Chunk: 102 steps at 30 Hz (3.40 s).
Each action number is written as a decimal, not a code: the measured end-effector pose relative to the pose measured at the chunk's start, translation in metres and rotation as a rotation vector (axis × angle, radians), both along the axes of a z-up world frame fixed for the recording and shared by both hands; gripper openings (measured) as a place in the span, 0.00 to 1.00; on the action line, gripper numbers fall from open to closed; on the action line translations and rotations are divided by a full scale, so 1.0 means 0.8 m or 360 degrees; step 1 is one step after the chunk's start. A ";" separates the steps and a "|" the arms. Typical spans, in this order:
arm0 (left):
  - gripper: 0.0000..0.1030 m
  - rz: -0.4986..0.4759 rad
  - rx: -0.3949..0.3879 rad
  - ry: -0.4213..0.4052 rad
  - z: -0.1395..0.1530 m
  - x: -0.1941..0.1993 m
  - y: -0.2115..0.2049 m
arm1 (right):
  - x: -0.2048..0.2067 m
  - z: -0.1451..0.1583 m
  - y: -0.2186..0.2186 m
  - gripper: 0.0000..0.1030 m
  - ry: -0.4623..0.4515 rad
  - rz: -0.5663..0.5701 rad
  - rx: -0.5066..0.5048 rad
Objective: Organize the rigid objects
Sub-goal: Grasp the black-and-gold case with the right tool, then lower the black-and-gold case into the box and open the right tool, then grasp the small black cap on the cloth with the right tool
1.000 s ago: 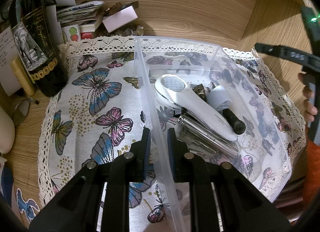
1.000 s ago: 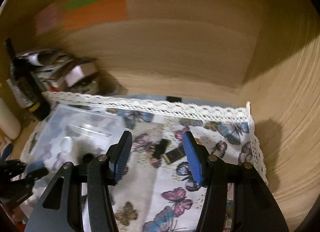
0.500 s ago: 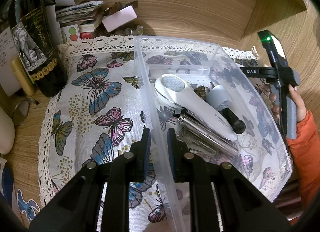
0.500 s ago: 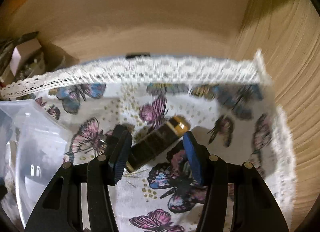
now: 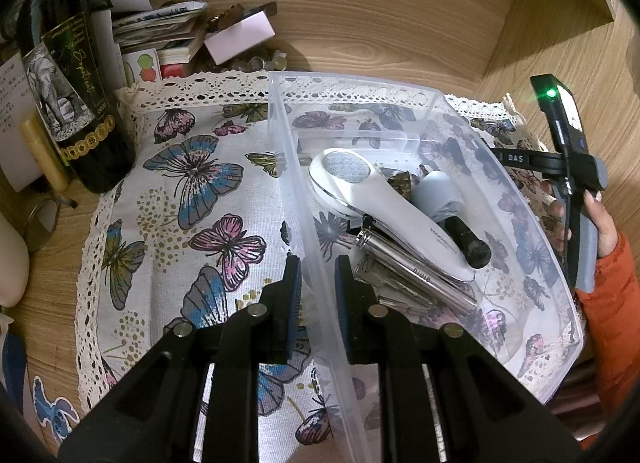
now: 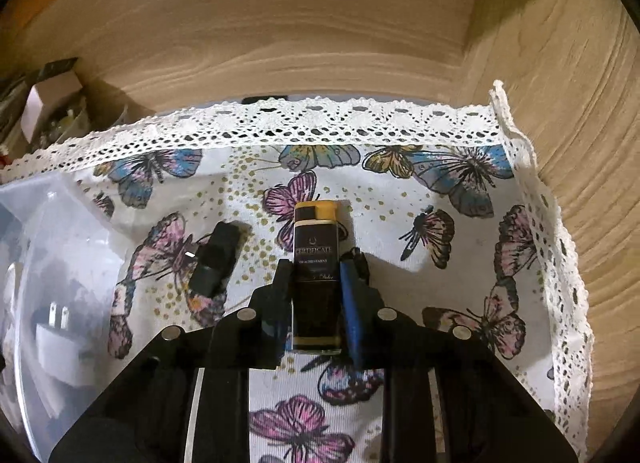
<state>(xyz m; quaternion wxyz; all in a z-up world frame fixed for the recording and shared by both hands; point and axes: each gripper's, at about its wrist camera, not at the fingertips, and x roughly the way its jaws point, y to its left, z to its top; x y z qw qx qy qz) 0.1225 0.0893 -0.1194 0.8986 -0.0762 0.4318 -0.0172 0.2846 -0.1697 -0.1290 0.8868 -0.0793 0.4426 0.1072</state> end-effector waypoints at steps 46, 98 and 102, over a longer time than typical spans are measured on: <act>0.15 0.0003 -0.0012 -0.0010 0.000 0.000 0.006 | -0.144 0.033 0.167 0.21 -0.0012 0.0880 -0.0095; 0.15 0.0001 -0.0008 0.0002 0.000 0.000 0.005 | 0.015 -0.017 0.056 0.33 0.0087 0.0258 0.0023; 0.15 0.0004 -0.0019 0.0023 -0.002 0.002 0.007 | 0.013 -0.017 0.055 0.16 0.0051 0.0259 0.0030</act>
